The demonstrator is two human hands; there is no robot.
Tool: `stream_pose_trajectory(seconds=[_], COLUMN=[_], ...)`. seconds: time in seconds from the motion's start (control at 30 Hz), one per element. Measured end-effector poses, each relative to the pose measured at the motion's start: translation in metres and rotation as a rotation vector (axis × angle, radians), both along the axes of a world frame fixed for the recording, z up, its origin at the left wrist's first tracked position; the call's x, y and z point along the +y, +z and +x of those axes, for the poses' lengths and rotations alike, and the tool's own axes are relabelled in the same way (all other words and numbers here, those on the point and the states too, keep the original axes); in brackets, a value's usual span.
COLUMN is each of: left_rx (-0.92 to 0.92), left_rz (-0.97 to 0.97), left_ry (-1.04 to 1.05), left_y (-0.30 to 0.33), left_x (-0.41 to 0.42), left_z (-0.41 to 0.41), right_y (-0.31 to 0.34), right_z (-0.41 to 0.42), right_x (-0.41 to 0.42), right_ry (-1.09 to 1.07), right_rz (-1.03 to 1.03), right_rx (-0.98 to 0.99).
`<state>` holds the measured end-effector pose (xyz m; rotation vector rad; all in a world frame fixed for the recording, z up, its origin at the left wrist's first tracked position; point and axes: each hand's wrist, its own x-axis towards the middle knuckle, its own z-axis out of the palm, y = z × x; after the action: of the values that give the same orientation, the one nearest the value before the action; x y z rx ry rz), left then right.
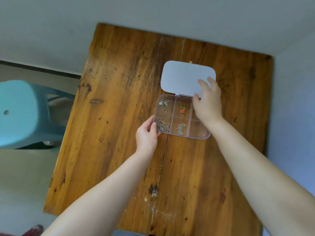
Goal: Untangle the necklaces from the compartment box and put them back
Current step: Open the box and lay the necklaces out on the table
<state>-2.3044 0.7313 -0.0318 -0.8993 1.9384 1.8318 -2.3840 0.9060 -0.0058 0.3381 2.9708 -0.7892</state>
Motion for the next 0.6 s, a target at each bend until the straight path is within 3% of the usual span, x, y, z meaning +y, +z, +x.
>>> stream_pose_trajectory(seconds=[0.07, 0.2, 0.47, 0.6], left_rx=[0.008, 0.024, 0.078, 0.097], left_rz=[0.007, 0.021, -0.032, -0.062], left_ry=[-0.003, -0.018, -0.063, -0.089], left_y=[0.0, 0.001, -0.011, -0.013], left_x=[-0.001, -0.002, -0.004, -0.006], left_z=[0.0, 0.0, 0.003, 0.002], right_y=[0.002, -0.016, -0.045, -0.038], right_z=[0.004, -0.001, -0.007, -0.007], right_x=[-0.029, -0.07, -0.075, -0.074], right_ry=[0.231, 0.465, 0.43, 0.375], right_rz=[0.036, 0.2, 0.317, 0.221], right_rx=[0.121, -0.122, -0.061, -0.097])
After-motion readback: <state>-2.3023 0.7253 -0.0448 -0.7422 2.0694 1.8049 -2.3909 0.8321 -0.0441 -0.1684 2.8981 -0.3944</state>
